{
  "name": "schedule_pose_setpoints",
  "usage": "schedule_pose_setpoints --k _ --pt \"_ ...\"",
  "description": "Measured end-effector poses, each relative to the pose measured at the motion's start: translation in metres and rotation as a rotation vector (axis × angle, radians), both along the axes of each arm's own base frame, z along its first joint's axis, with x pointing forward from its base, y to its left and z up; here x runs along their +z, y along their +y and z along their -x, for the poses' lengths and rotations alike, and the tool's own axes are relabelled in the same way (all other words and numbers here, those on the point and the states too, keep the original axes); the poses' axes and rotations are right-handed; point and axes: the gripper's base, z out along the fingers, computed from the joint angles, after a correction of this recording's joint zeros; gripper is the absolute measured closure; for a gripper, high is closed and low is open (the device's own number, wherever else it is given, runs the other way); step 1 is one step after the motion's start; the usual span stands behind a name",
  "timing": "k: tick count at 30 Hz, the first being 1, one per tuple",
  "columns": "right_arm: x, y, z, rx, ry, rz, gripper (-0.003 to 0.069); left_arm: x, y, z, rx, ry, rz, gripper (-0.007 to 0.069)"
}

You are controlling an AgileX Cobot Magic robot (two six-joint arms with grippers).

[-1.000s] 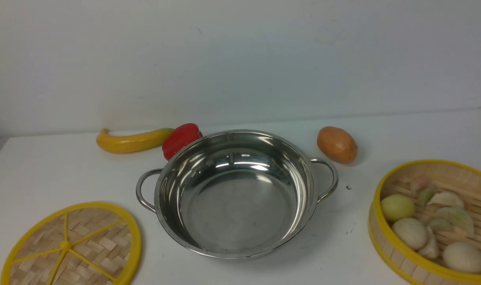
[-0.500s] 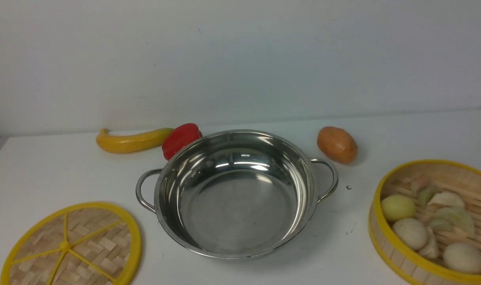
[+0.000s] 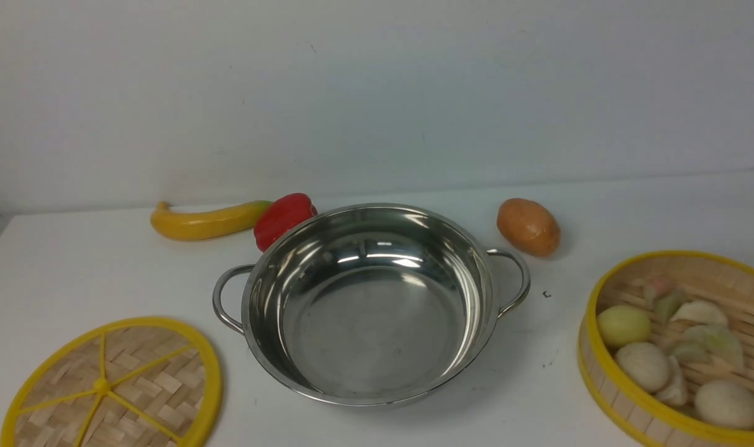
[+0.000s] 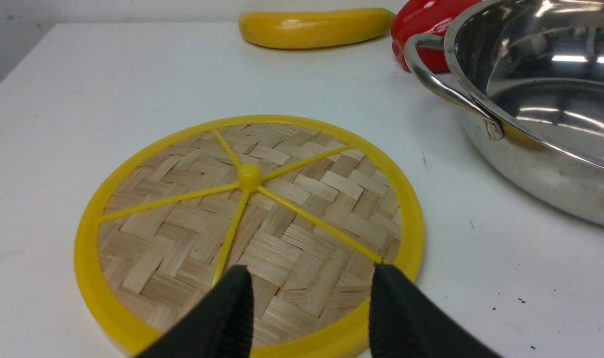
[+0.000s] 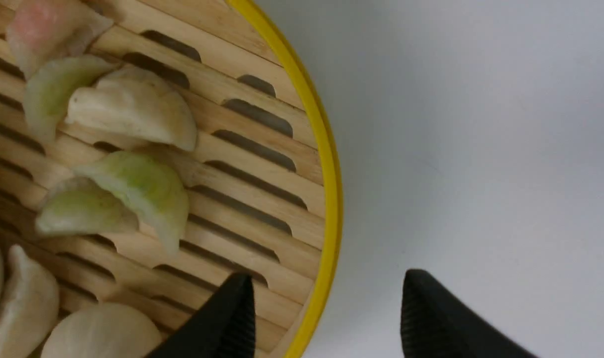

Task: Place the steamer in the pot on the white table, and put the lid on the steamer.
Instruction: 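Reach for and grasp the rim of the bamboo steamer holding the buns with the right gripper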

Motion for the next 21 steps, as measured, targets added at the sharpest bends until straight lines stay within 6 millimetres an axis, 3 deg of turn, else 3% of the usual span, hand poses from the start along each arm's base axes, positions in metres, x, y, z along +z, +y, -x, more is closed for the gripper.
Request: schedule_pose_setpoints --k 8,15,21 --pt "-0.041 -0.006 -0.023 0.026 0.089 -0.037 0.0292 0.0 0.0 0.0 0.0 0.0 0.0 0.0313" --pt "-0.049 -0.01 -0.036 0.026 0.105 -0.042 0.0292 0.0 0.0 0.0 0.0 0.0 0.0 0.0313" --pt "-0.062 -0.012 -0.04 0.027 0.139 -0.049 0.0348 0.0 0.0 0.0 0.0 0.0 0.0 0.0313"
